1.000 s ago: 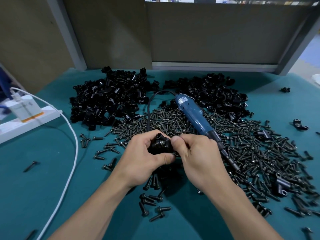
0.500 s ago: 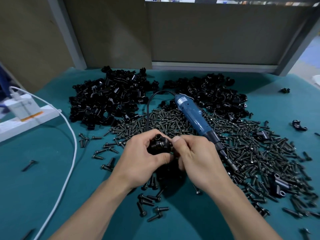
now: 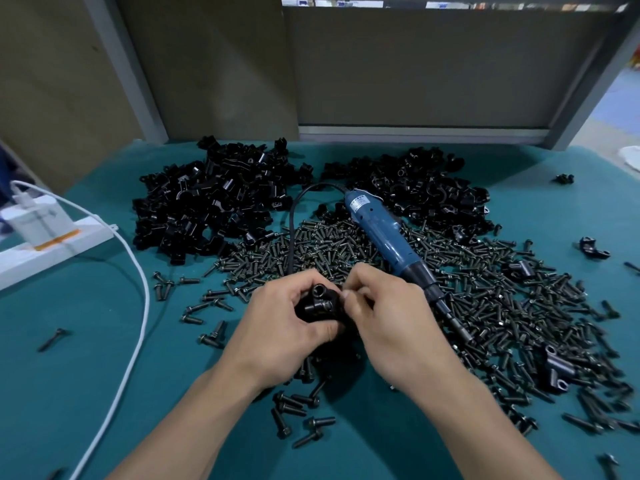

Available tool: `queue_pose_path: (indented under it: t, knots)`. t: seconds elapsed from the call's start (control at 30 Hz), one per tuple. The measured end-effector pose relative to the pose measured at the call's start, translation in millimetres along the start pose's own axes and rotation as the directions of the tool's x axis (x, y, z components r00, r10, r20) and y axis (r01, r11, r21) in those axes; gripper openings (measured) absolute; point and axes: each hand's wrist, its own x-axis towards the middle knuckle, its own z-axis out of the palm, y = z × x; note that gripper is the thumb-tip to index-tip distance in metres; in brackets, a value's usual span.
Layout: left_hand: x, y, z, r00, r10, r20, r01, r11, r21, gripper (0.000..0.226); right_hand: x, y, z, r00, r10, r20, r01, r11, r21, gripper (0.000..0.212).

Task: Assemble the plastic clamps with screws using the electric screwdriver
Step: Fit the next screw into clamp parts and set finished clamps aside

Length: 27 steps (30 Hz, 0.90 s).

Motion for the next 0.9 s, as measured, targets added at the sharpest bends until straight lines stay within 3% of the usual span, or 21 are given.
queue_pose_path:
  t: [0.17, 0.33, 0.43, 0.63, 0.73, 0.8, 0.9]
  knots:
    - [0, -1, 2, 0.997, 0.0, -0.074, 0.001, 1.0, 0.017, 0.031, 9, -4, 14, 0.995, 0.088, -0.056, -0.09, 0.995, -0.032, 0.043]
    - [2, 1, 1, 0.998, -0.005, -0.068, 0.004, 1.0, -0.015, 0.033, 0, 5, -1, 0.998, -0.056, 0.022, 0.056, 0.998, 0.017, 0.019]
    - [0, 0, -1, 0.997, 0.031, -0.077, -0.028, 0.999, 0.036, 0.035, 4, 5, 3, 0.998, -0.054, 0.02, 0.055, 0.998, -0.04, 0.02]
    - [-3, -1, 0, 0.943, 0.31, -0.12, -0.274, 0.929, 0.249, 0.043, 9, 3, 9, 0.997, 0.07, 0.027, -0.074, 0.98, 0.185, 0.043]
    - [0, 3, -2, 0.98, 0.163, -0.114, -0.15, 0.982, 0.114, 0.061, 9, 3, 2, 0.997, 0.067, -0.029, -0.059, 0.973, 0.224, 0.045]
    - [1, 6, -3, 1.0, -0.002, 0.009, 0.003, 0.997, -0.081, 0.076, 9, 3, -1, 0.996, 0.033, -0.086, -0.011, 0.968, 0.251, 0.045]
    - [3, 7, -4, 0.988, -0.079, 0.132, 0.109, 0.964, -0.242, 0.06, 7, 3, -3, 0.986, -0.087, -0.14, 0.111, 0.977, 0.18, 0.043]
